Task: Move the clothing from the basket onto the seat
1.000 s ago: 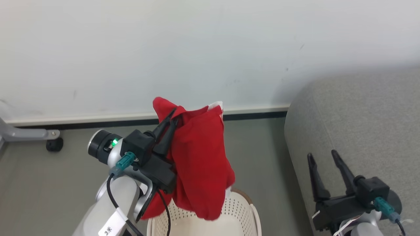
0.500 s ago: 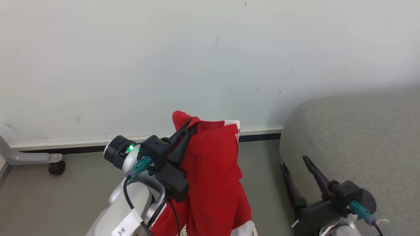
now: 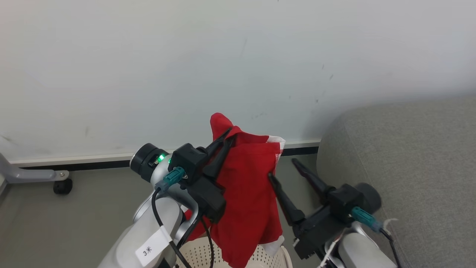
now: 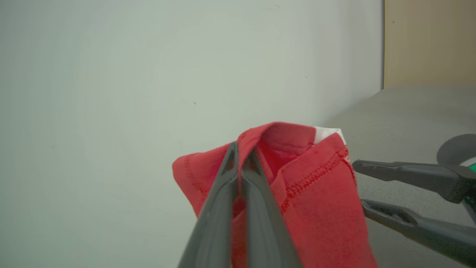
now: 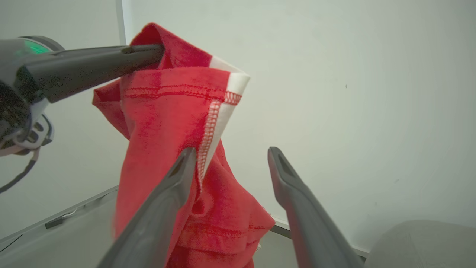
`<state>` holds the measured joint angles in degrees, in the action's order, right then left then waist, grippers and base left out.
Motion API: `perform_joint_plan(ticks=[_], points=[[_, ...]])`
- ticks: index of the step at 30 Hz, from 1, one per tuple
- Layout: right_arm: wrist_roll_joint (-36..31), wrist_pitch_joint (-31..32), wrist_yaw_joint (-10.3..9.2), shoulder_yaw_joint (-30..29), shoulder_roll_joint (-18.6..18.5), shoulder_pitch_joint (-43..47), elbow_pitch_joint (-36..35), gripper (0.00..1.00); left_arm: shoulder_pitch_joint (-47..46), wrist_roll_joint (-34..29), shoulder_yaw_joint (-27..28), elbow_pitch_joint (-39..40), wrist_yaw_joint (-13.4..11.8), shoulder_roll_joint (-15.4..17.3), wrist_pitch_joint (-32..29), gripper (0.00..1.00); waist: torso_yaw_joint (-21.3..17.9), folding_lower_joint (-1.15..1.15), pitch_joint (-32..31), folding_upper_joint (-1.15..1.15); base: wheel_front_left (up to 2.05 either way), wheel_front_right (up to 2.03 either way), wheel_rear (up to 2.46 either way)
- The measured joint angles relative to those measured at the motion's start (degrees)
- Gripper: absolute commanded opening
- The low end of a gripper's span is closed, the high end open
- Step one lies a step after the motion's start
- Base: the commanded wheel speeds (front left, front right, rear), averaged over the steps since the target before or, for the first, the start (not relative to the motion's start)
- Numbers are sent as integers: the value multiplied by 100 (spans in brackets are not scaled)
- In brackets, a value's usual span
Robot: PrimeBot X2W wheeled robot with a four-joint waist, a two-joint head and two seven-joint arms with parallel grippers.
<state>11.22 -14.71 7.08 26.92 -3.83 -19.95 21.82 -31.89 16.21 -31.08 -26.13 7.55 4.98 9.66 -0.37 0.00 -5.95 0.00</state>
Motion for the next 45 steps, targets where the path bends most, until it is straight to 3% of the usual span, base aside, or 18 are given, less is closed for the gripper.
perform_joint_plan(ticks=[19,30,31,32,34,35,43,44,45], points=[[1294,5,1,1788,-412,-1525,1238,100,-279,245,-603,-62,0,-57,-32,0,122,0,192,0,0,0,0],[2018,56,5,2930,-377,-2194,1651,100,-443,493,-873,-47,0,-73,-22,0,222,0,235,0,0,0,0],[2102,55,5,2995,-372,-2221,1682,82,-450,494,-884,-52,0,-73,-22,0,228,-1,238,0,0,0,0],[2145,56,5,3067,-370,-2243,1722,50,-458,503,-895,-60,0,-73,-21,0,233,0,240,0,0,0,0],[2226,55,5,3199,-374,-2286,1785,22,-460,542,-914,-83,0,-70,-9,0,240,0,244,0,0,0,0],[2270,54,5,3248,-375,-2302,1809,0,-461,544,-915,-102,0,-68,2,0,242,0,246,0,0,0,0],[2653,51,5,3488,-399,-2329,1985,0,-461,602,-910,-254,1,33,3,0,217,0,248,0,0,0,0],[2703,51,5,3509,-408,-2339,2001,0,-460,617,-904,-271,1,35,3,18,208,0,247,0,0,0,0],[2760,51,5,3531,-420,-2358,2015,0,-460,647,-899,-291,1,41,4,27,200,-1,247,0,0,0,0]])
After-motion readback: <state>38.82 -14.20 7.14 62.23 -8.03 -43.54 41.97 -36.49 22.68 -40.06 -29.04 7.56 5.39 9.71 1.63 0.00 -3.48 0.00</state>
